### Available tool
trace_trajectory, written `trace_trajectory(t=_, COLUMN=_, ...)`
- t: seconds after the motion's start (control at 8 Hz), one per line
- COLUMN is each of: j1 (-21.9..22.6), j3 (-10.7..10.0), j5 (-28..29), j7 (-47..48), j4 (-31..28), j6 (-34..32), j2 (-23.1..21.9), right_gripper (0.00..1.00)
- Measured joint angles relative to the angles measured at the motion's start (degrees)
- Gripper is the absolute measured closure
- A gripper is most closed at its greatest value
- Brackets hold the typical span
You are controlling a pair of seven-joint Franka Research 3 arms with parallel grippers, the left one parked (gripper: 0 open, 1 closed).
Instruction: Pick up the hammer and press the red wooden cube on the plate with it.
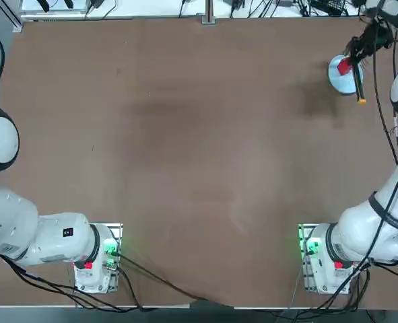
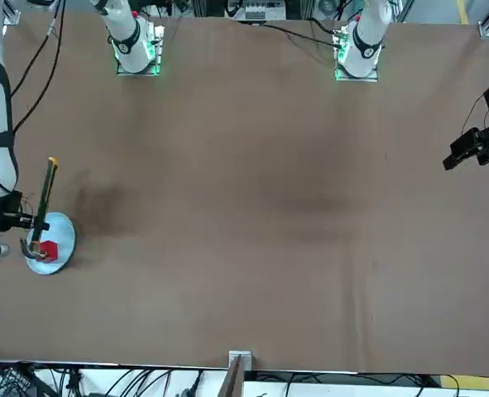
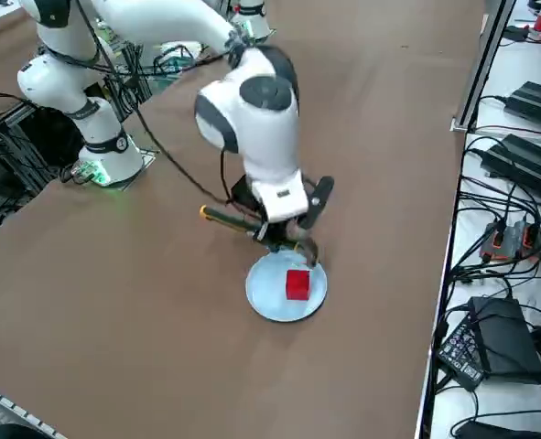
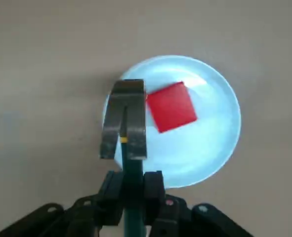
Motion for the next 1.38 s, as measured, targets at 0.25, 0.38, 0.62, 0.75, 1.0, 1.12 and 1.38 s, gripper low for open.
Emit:
trace_trajectory(t=0.25, j1=3.79, j3=0.28, j5=0.34, j7=2.59, j4=0.06, j6=-5.26, j2=-4.66, right_gripper=0.79)
trace_trajectory(t=0.38, j1=6.76, j3=0.49, j5=0.63, j7=5.69, j4=-0.41, j6=-6.29, j2=-5.62, right_gripper=0.79)
trace_trajectory(t=0.62, j1=14.96, j3=0.94, j5=0.85, j7=14.48, j4=-2.29, j6=-4.75, j2=-5.15, right_gripper=0.79)
trace_trajectory(t=0.75, j1=19.53, j3=1.04, j5=0.88, j7=19.05, j4=-4.00, j6=-1.54, j2=-4.60, right_gripper=0.79)
trace_trajectory(t=1.0, j1=27.12, j3=1.07, j5=0.87, j7=24.79, j4=-8.26, j6=6.52, j2=-3.54, right_gripper=0.79)
trace_trajectory(t=1.12, j1=29.45, j3=1.03, j5=0.87, j7=25.52, j4=-10.83, j6=10.79, j2=-3.27, right_gripper=0.79)
trace_trajectory(t=1.38, j1=31.75, j3=0.98, j5=0.87, j7=25.75, j4=-17.13, j6=21.32, j2=-3.22, right_gripper=0.79)
